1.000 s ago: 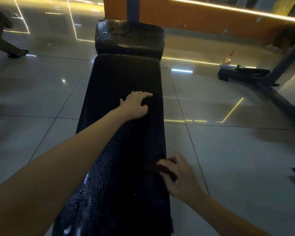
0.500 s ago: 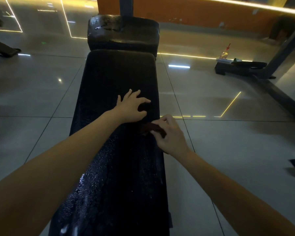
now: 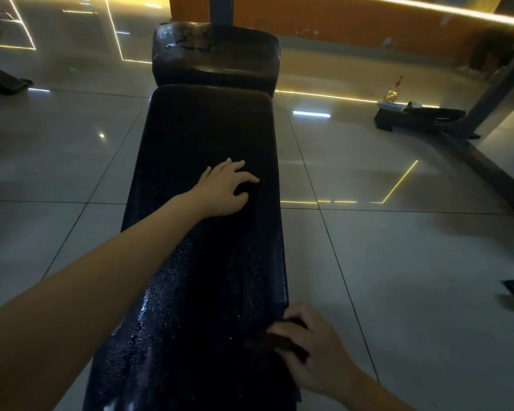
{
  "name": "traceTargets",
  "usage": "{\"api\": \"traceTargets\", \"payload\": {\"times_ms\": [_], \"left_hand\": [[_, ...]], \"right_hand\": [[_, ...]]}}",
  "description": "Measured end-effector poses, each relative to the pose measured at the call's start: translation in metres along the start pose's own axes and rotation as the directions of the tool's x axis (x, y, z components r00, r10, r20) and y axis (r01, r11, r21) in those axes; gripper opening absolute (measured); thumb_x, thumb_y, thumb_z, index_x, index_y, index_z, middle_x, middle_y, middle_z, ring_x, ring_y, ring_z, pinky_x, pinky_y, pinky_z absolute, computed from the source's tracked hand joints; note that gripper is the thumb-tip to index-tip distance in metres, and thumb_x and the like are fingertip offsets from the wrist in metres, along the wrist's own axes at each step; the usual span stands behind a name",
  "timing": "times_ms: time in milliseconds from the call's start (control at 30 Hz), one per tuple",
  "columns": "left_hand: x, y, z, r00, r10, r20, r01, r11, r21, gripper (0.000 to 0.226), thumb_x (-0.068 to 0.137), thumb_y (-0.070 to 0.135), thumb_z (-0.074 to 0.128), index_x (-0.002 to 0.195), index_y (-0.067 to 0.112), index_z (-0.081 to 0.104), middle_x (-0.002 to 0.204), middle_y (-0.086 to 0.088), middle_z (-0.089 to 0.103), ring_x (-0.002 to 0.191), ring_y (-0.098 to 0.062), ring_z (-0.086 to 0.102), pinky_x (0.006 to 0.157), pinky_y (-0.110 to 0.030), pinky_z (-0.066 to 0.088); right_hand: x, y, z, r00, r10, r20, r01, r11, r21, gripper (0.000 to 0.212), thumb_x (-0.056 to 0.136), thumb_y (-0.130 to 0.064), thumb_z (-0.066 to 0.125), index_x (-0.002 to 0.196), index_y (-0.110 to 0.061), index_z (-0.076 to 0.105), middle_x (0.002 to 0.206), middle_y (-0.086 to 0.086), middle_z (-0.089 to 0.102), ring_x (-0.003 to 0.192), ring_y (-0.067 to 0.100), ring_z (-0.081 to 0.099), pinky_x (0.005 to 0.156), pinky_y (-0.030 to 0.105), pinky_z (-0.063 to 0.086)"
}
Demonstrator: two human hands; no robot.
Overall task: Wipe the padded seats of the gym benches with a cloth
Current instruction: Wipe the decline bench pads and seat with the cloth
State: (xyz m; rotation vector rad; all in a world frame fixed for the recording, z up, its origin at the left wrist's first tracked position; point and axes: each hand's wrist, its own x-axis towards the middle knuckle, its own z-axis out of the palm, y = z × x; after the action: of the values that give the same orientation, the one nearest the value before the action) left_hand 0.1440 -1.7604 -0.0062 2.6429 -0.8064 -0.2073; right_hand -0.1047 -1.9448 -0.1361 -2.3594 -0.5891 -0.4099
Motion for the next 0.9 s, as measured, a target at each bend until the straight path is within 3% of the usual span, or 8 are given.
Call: {"api": "traceTargets", "payload": {"times_ms": [167, 267, 367, 633, 767, 900], "left_hand": [[0.000, 0.001, -0.001, 1.000, -0.004, 0.012, 0.004, 1.000, 0.004, 0.048, 0.098, 0.028, 0.052, 0.143, 0.038, 0.042, 0.164, -0.001, 0.012, 0.151, -0.023, -0.001, 0.119, -0.052, 0.000], [0.001, 0.002, -0.002, 1.000, -0.006, 0.027, 0.006, 1.000, -0.004, 0.047, 0.098, 0.029, 0.052, 0.143, 0.038, 0.042, 0.164, -0.001, 0.012, 0.151, -0.023, -0.001, 0.119, -0.052, 0.000], [0.001, 0.000, -0.004, 0.999, -0.002, 0.038, 0.002, 1.000, -0.003, 0.047, 0.098, 0.030, 0.052, 0.143, 0.038, 0.043, 0.164, -0.001, 0.012, 0.151, -0.023, -0.001, 0.119, -0.051, 0.000], [-0.001, 0.002, 0.001, 1.000, 0.006, 0.029, -0.007, 0.999, 0.038, 0.048, 0.098, 0.038, 0.053, 0.144, 0.039, 0.040, 0.164, -0.004, 0.008, 0.151, -0.026, -0.004, 0.119, -0.052, -0.003], [-0.005, 0.012, 0.014, 0.996, 0.064, 0.055, -0.069, 0.994, 0.089, 0.062, 0.093, 0.055, 0.054, 0.149, 0.041, 0.032, 0.165, -0.005, 0.000, 0.150, -0.025, -0.011, 0.118, -0.053, -0.007], [-0.001, 0.016, 0.022, 0.969, 0.236, 0.066, -0.245, 0.951, 0.191, 0.061, 0.095, 0.051, 0.052, 0.150, 0.037, 0.030, 0.165, -0.005, -0.001, 0.151, -0.023, -0.010, 0.118, -0.052, -0.007]], "right_hand": [[0.087, 0.029, -0.008, 0.978, 0.113, -0.177, -0.120, 0.992, -0.027, 0.028, 0.086, -0.032, 0.060, 0.112, -0.021, 0.062, 0.101, -0.007, 0.044, 0.085, 0.011, 0.050, 0.068, 0.016, 0.045], [0.135, 0.044, -0.014, 0.966, 0.120, -0.229, -0.137, 0.989, -0.059, 0.034, 0.086, -0.032, 0.062, 0.114, -0.013, 0.067, 0.102, -0.006, 0.044, 0.089, 0.007, 0.048, 0.071, 0.010, 0.043], [0.141, 0.047, -0.015, 0.973, 0.096, -0.208, -0.116, 0.990, -0.086, 0.033, 0.086, -0.031, 0.063, 0.114, -0.014, 0.068, 0.102, -0.003, 0.048, 0.091, 0.010, 0.050, 0.071, 0.021, 0.048], [0.070, 0.026, -0.007, 0.997, 0.000, -0.076, -0.006, 0.997, -0.081, 0.025, 0.085, -0.026, 0.065, 0.108, -0.014, 0.066, 0.100, 0.002, 0.049, 0.085, 0.014, 0.050, 0.065, 0.027, 0.047], [0.076, 0.019, -0.016, 0.999, 0.037, 0.000, -0.037, 0.993, -0.109, 0.025, 0.088, -0.027, 0.063, 0.109, -0.013, 0.067, 0.102, 0.004, 0.052, 0.082, 0.013, 0.051, 0.064, 0.024, 0.047], [0.093, 0.013, -0.024, 0.995, 0.097, -0.008, -0.096, 0.979, -0.180, 0.034, 0.090, -0.035, 0.060, 0.114, -0.012, 0.069, 0.106, 0.007, 0.054, 0.083, 0.008, 0.049, 0.069, 0.017, 0.040]]}}
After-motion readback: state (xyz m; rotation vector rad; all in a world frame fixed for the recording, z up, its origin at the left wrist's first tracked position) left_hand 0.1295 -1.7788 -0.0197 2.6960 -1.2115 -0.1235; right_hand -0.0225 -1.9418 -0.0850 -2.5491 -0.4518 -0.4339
